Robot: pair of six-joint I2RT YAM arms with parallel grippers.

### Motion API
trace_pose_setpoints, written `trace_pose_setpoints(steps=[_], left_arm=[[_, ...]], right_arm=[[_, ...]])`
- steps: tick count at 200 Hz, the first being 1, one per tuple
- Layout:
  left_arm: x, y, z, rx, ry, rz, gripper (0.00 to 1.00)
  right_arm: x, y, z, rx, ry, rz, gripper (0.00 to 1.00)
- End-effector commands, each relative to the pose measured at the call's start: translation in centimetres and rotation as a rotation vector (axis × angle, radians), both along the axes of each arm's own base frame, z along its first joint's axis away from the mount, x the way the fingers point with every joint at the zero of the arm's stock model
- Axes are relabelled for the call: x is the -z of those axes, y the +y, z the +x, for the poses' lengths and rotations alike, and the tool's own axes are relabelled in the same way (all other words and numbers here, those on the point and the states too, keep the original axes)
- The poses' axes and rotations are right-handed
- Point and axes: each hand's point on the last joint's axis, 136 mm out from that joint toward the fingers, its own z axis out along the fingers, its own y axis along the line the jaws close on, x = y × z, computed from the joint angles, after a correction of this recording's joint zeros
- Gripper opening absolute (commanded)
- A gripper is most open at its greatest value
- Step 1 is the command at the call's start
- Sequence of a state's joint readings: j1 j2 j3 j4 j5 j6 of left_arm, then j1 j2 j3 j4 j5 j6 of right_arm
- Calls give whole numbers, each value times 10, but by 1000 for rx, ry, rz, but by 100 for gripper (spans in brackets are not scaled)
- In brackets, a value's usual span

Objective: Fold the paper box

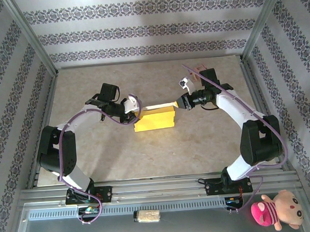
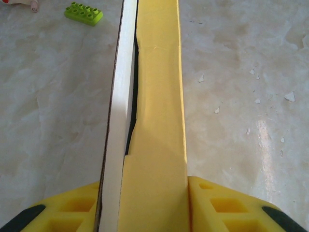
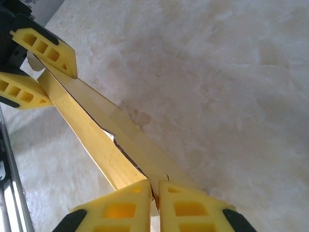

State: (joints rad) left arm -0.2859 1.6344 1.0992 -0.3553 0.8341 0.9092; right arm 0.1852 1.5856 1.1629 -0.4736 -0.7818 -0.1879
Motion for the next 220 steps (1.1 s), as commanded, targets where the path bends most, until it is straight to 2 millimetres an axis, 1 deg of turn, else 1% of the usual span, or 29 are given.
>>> trace_pose_setpoints(steps=[1, 28, 48, 85, 108, 124, 157, 191, 220], left_arm=[[4, 3, -1, 2, 9, 6, 38], [5, 3, -1, 0, 9, 7, 38], [6, 4, 0, 0, 3, 13, 38], [7, 4, -1, -1, 1, 17, 37], [7, 4, -1, -2, 3, 17, 37], [7, 4, 0, -3, 3, 17, 37], [8, 5, 0, -3, 5, 18, 37], [8, 4, 0, -4, 8, 17, 37], [10, 5, 0, -7, 14, 18, 37]], right_arm=[[-2, -1, 7, 16, 10, 14, 8], [-3, 0, 11, 62, 47, 27, 5], [-6, 3, 13, 114, 104, 45, 5], [-9, 14, 10, 145, 146, 51, 6], [-9, 17, 9, 161, 169, 55, 6], [-4, 15, 11, 202, 206, 50, 6], [4, 17, 5, 221, 260, 46, 6], [-3, 22, 0, 212, 254, 58, 6], [-2, 26, -8, 191, 259, 48, 6]])
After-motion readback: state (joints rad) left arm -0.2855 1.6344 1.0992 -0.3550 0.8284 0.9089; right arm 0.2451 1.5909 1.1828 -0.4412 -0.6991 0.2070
